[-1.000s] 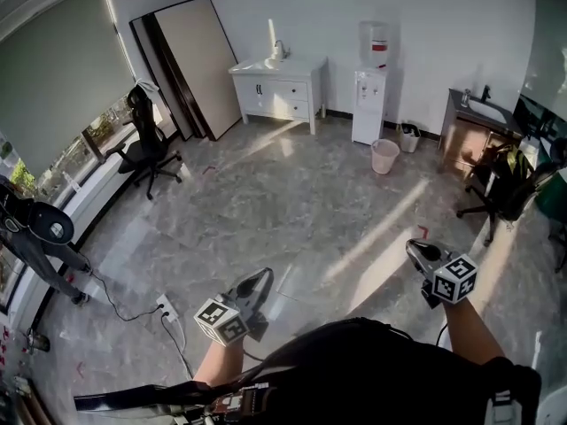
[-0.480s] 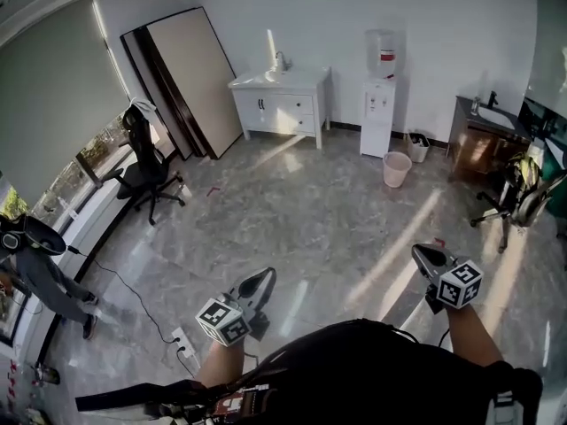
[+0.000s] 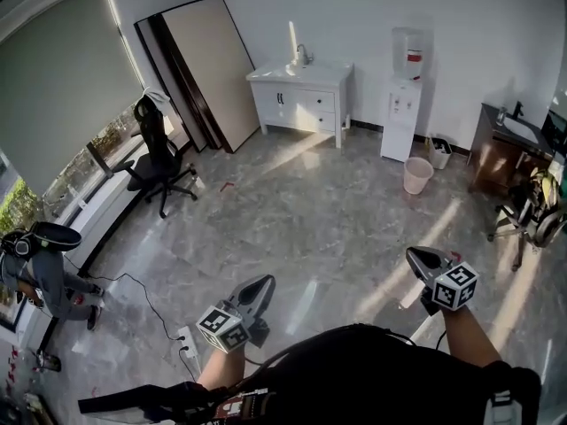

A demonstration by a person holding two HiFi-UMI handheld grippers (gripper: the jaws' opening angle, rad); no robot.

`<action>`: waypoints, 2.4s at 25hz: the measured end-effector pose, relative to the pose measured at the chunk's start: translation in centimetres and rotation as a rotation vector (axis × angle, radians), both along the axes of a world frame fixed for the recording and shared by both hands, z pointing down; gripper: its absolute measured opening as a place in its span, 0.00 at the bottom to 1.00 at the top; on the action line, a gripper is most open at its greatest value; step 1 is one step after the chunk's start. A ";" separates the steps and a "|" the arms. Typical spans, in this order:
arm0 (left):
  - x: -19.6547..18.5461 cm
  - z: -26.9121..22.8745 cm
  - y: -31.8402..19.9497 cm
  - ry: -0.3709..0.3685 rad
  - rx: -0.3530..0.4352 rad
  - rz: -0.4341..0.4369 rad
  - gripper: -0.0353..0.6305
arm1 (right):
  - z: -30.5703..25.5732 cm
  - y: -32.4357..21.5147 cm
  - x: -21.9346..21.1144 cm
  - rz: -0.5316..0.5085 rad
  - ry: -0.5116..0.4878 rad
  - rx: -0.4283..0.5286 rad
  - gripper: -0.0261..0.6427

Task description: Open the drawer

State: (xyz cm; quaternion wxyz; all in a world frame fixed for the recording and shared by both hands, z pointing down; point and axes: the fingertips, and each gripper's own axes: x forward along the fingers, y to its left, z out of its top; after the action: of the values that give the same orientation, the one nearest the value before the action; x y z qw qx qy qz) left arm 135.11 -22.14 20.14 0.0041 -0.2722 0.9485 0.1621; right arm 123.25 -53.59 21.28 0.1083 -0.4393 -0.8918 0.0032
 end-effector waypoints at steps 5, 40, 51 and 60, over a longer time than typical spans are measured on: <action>-5.1 -0.6 -0.5 -0.019 0.005 -0.087 0.04 | 0.0 0.3 -7.1 -0.091 -0.018 0.009 0.04; -38.6 -3.7 9.4 -0.066 -0.017 -0.093 0.04 | -3.8 11.0 -41.7 -0.101 -0.073 -0.009 0.04; -45.3 -3.2 23.0 -0.043 -0.003 -0.088 0.04 | -3.4 24.3 -47.9 -0.083 -0.054 -0.010 0.04; -49.8 -1.2 26.9 0.002 0.015 -0.166 0.04 | -1.6 29.4 -55.2 -0.157 -0.027 -0.008 0.04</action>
State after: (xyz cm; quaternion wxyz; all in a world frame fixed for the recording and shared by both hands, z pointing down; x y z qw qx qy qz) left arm 85.29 4.73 18.96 0.0187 -0.1924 0.9666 0.1685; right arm 68.04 -24.16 19.71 0.0944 -0.5083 -0.8560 -0.0075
